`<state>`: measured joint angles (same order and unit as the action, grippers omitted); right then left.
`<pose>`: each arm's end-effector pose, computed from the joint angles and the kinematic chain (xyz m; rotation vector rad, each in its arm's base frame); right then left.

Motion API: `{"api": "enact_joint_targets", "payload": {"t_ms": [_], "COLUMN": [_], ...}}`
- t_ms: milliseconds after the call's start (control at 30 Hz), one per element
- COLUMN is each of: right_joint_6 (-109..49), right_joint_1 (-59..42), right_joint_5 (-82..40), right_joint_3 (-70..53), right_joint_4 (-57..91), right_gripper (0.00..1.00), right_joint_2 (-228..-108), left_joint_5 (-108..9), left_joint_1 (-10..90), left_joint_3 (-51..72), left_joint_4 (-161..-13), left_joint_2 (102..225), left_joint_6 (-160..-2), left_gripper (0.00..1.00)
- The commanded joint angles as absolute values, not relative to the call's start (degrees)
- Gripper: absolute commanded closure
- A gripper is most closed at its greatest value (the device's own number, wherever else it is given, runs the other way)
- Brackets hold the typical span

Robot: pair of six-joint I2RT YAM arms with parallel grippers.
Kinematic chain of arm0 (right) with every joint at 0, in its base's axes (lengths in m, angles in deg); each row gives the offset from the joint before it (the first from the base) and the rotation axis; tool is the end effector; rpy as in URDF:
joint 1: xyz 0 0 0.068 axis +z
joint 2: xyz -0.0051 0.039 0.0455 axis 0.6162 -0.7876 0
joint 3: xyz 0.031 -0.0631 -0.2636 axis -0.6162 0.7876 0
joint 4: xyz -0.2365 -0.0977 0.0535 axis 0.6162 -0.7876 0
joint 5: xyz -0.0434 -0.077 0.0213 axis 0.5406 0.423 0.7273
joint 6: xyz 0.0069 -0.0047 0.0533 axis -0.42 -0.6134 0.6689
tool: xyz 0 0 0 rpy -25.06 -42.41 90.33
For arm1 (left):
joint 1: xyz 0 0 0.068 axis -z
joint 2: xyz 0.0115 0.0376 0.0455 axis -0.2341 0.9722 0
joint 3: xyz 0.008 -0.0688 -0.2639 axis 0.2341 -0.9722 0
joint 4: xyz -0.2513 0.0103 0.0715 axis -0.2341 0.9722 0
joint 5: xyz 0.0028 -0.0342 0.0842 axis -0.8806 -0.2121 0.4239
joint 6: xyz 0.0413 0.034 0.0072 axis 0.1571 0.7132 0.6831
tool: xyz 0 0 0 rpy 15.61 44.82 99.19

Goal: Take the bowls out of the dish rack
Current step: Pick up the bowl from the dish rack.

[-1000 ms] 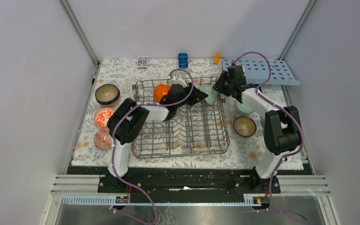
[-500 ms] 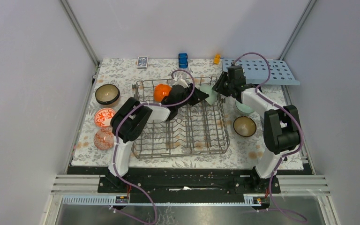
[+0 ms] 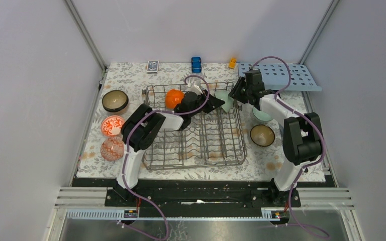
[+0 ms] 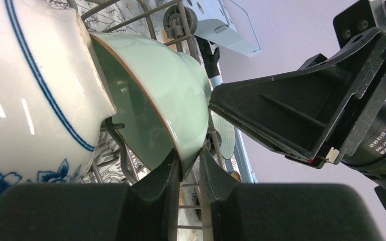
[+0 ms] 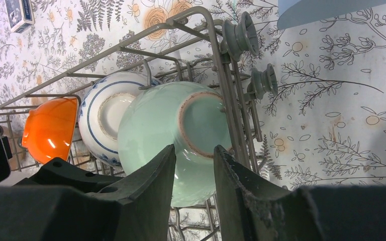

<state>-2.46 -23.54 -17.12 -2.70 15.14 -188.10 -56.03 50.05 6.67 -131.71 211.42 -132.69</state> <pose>0.3896 0.1034 0.2354 0.3390 2.1851 0.5635 0.3657 -0.2822 0.1528 -0.2300 1.9442 -1.4535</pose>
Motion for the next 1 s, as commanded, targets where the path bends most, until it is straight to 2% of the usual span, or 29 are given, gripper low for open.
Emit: {"api": "enact_joint_targets", "payload": {"t_ms": [0, 133, 567, 967], "right_joint_6": [-2.44, -2.44, -3.86, -4.70], "right_joint_1": [-23.80, -23.82, -23.89, -24.01], "right_joint_5": [-18.67, -18.69, -19.99, -21.35], "right_joint_3": [-2.73, -2.82, -2.10, -2.00], "right_joint_4": [16.81, 16.81, 16.75, 16.51], "right_gripper": [0.59, 0.59, 0.55, 0.50], "right_joint_2": [-187.54, -186.94, -184.16, -181.46], "left_joint_5": [-56.78, -57.14, -65.61, -68.18], "left_joint_1": [51.16, 51.16, 49.20, 48.43], "left_joint_3": [8.82, 8.27, 6.25, 6.39], "left_joint_4": [-139.17, -140.63, -147.05, -146.54], "left_joint_2": [211.24, 210.92, 210.13, 209.84], "left_joint_6": [-132.51, -132.51, -132.58, -131.71], "left_gripper": [0.94, 1.00, 1.00, 1.00]}}
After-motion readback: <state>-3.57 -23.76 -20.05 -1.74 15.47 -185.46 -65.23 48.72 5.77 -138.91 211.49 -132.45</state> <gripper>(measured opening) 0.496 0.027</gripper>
